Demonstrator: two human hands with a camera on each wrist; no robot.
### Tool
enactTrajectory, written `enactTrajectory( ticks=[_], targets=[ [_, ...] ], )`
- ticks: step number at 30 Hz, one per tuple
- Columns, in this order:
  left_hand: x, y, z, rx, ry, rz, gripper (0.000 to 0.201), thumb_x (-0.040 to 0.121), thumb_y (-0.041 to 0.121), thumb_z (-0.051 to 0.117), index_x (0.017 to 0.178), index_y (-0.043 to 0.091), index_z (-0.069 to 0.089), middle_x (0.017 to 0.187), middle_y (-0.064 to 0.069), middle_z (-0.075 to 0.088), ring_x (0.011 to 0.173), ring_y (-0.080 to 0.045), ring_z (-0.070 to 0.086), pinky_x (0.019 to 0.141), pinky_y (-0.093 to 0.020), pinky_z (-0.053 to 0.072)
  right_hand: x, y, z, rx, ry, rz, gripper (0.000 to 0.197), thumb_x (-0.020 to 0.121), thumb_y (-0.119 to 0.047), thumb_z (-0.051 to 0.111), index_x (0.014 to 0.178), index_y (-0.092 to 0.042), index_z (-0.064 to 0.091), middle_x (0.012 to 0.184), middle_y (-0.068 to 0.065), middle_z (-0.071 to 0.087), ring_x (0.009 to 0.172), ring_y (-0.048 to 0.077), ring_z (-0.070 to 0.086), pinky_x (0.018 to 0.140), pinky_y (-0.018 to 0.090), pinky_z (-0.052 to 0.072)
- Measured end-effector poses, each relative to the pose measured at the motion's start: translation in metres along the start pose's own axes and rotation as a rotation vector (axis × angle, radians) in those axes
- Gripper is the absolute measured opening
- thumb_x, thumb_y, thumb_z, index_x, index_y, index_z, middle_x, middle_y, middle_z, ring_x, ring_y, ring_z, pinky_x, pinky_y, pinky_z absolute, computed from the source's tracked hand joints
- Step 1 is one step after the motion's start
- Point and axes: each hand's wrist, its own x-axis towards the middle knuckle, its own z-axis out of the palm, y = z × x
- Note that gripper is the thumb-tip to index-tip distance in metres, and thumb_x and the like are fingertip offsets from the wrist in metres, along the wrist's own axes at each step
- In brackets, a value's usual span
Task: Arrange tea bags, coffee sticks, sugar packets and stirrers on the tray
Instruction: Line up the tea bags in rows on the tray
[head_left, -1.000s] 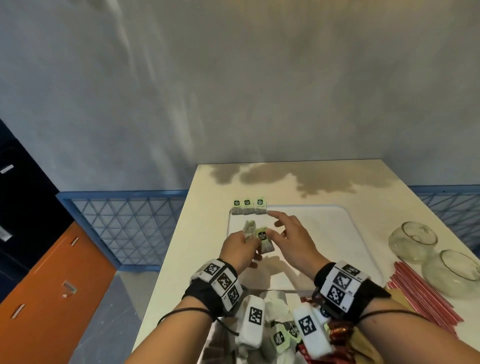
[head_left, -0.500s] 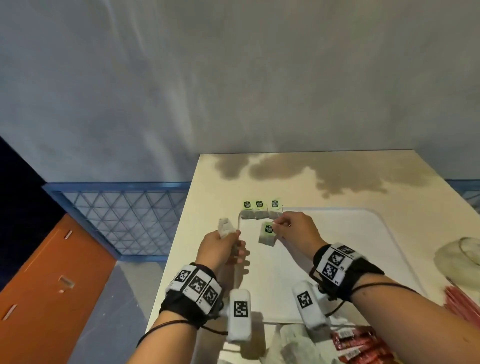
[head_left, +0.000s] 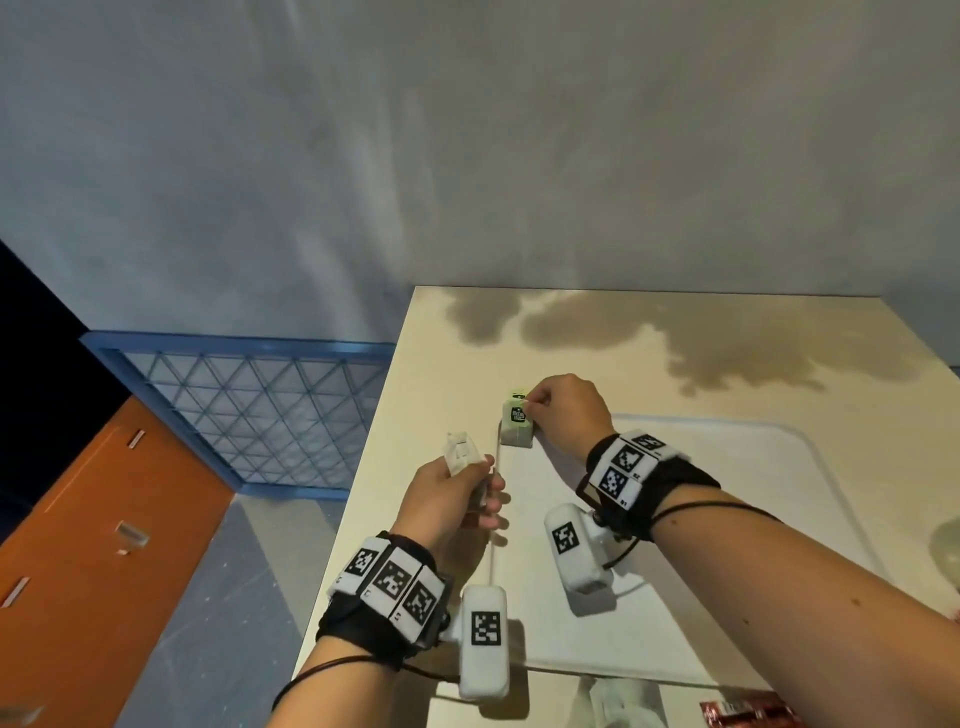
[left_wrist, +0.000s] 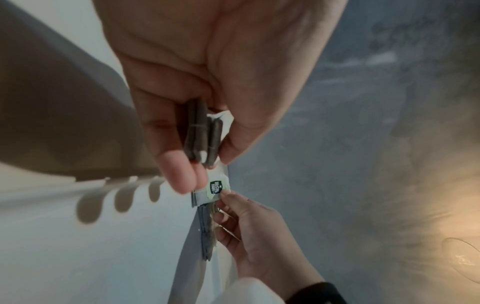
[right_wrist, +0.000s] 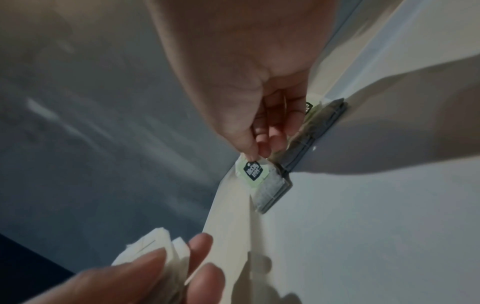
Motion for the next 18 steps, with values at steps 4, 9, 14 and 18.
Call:
enactTrajectory(
  ticks=[4, 9, 14, 18],
  targets=[
    [-0.003, 0.001, -0.002, -0.031, -0.056, -0.018, 0.018, 0.096, 0.009, 0.047, 0.091, 0.0, 0.062, 0.079, -0.019, 0.06, 0.057, -0.025, 0.057, 0.054, -0.032, 0.055, -0.002, 0.001, -0.001, 0.007, 0.001, 0.052, 0.016, 0.09, -0.021, 0.065, 0.103, -0.016, 0.073, 0.104, 0.004, 0.071, 0.1, 0.025, 0.064, 0.082, 0.033, 0.051],
    [-0.011, 0.002, 0.003, -0.017, -0.16, 0.011, 0.022, 0.103, 0.005, 0.041, 0.113, -0.005, 0.057, 0.093, -0.02, 0.067, 0.075, -0.029, 0.067, 0.056, -0.031, 0.058, -0.026, 0.003, -0.017, 0.27, -0.03, -0.004, 0.017, 0.088, -0.022, 0.07, 0.104, -0.015, 0.071, 0.099, 0.007, 0.07, 0.089, 0.022, 0.065, 0.084, 0.034, 0.052],
    [-0.025, 0.002, 0.018, 0.139, -0.18, 0.121, 0.016, 0.1, 0.005, 0.049, 0.103, -0.003, 0.062, 0.086, -0.019, 0.069, 0.073, -0.025, 0.068, 0.064, -0.032, 0.06, -0.074, -0.001, -0.048, 0.608, -0.226, -0.103, 0.019, 0.092, -0.026, 0.067, 0.105, -0.012, 0.072, 0.097, 0.01, 0.072, 0.069, 0.007, 0.061, 0.058, 0.016, 0.047],
    [-0.04, 0.002, 0.031, 0.155, -0.218, 0.164, 0.008, 0.096, 0.006, 0.057, 0.101, 0.001, 0.063, 0.091, -0.016, 0.07, 0.074, -0.022, 0.069, 0.069, -0.03, 0.06, -0.104, 0.008, -0.063, 0.526, -0.216, -0.249, 0.014, 0.089, -0.018, 0.071, 0.103, -0.015, 0.074, 0.088, -0.002, 0.071, 0.068, -0.003, 0.057, 0.062, 0.012, 0.043]
  ],
)
